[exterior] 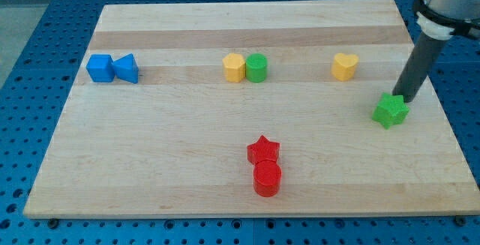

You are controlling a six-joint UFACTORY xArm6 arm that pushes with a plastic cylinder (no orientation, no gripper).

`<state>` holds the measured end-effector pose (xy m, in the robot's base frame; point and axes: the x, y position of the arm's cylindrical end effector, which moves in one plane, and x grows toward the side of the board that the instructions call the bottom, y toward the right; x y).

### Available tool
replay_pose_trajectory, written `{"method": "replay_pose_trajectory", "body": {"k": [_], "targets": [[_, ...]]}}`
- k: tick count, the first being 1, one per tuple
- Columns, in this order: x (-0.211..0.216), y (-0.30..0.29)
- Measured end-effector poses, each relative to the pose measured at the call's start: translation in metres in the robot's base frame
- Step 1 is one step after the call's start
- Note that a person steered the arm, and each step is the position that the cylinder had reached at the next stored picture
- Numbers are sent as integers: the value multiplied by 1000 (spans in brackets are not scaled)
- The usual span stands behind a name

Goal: Place the green star at the bottom right corner of the board

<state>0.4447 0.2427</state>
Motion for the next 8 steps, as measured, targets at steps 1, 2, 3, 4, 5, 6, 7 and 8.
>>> {"method": "replay_pose_trajectory", "body": {"k": [1,2,3,4,5,6,7,8], "targets": [[13,-1],[18,-5],[1,-5],[-1,-9],[23,-9],[32,-10],[32,-13],[32,-23]]}}
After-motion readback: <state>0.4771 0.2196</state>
